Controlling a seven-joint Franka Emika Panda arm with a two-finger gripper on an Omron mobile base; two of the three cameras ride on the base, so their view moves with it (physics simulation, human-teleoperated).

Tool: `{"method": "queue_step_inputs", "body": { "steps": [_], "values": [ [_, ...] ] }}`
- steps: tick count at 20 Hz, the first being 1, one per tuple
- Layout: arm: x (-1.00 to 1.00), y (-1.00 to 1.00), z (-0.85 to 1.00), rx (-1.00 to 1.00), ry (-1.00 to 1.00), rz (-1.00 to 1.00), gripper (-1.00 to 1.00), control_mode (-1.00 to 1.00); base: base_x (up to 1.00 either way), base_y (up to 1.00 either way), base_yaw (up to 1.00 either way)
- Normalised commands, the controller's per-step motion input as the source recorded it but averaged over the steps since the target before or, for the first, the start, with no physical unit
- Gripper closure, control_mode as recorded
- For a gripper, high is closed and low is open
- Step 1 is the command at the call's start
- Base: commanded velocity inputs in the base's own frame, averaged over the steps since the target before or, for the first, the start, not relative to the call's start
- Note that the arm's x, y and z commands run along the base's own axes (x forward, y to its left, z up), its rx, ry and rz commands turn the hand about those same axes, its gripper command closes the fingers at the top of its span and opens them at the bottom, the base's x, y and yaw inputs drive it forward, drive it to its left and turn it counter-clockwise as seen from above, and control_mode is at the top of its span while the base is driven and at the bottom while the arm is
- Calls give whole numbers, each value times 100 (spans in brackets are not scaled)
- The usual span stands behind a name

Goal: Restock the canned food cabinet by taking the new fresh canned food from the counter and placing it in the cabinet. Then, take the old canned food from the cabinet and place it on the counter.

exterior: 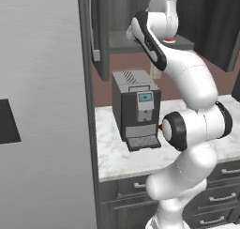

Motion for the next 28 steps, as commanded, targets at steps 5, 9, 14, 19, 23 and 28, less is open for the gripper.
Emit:
{"method": "queue_step_inputs", "body": {
  "steps": [5, 9, 14, 19, 23, 28],
  "values": [
    [16, 0, 0, -1, 0, -1, -100, -100, 0, 0, 0],
    [13, 0, 0, 0, 0, 0, -100, -100, 0, 0, 0],
    [19, 0, 0, -2, -4, 0, -100, -100, 0, 0, 0],
    [15, 0, 0, -3, -6, 0, -100, -100, 0, 0, 0],
    [9, 0, 0, -8, -14, 0, -100, -100, 0, 0, 0],
    [-25, 2, 3, -5, -18, 0, -100, -100, 0, 0, 0]
  ]
}}
